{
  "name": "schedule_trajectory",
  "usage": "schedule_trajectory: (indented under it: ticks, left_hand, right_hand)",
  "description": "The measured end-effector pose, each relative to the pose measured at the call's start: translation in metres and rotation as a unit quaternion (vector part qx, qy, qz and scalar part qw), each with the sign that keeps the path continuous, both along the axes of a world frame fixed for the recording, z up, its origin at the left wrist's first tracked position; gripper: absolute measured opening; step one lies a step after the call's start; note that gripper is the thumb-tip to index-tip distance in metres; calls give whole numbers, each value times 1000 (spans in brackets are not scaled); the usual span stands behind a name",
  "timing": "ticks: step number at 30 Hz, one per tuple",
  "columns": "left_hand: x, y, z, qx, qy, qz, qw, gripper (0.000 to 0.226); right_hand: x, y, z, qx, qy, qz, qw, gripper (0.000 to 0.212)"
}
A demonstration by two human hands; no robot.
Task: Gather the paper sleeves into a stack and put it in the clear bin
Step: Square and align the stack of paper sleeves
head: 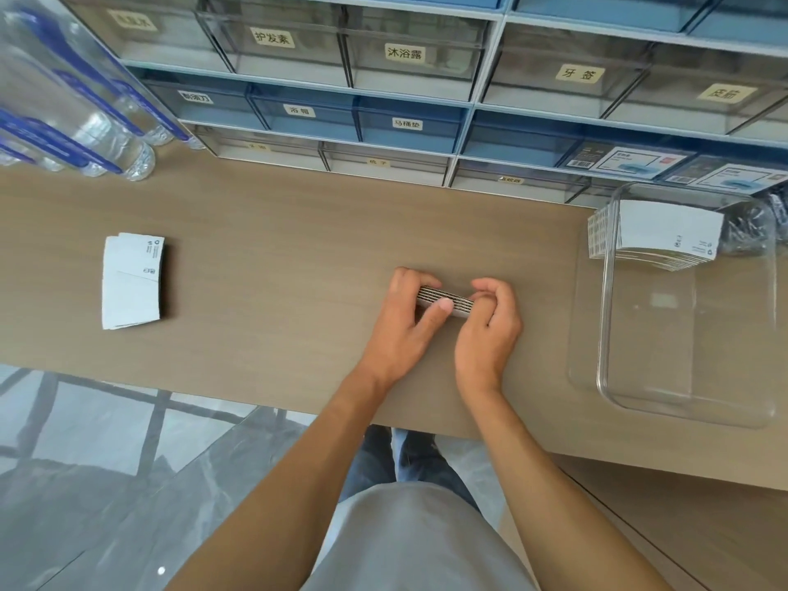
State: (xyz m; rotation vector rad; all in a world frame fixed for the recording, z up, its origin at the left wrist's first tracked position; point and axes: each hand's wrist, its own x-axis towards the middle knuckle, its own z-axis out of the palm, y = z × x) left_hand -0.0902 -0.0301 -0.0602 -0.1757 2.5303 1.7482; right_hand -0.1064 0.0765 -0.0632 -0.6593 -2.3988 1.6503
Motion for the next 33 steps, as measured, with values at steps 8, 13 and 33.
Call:
schedule_trajectory:
  ticks: [8, 13, 33]
  left_hand:
    - [-2, -5, -2, -35, 41, -1, 999, 14]
    - [-3, -2, 1, -31, 44, 19, 998, 7]
    - [99, -35, 73, 148, -143, 364, 908, 22]
  right_hand:
    - [3, 6, 0, 9, -5, 51, 999, 26]
    - [8, 38, -4, 15, -27, 247, 969, 27]
    - [42, -7, 59, -236, -153, 280, 918, 23]
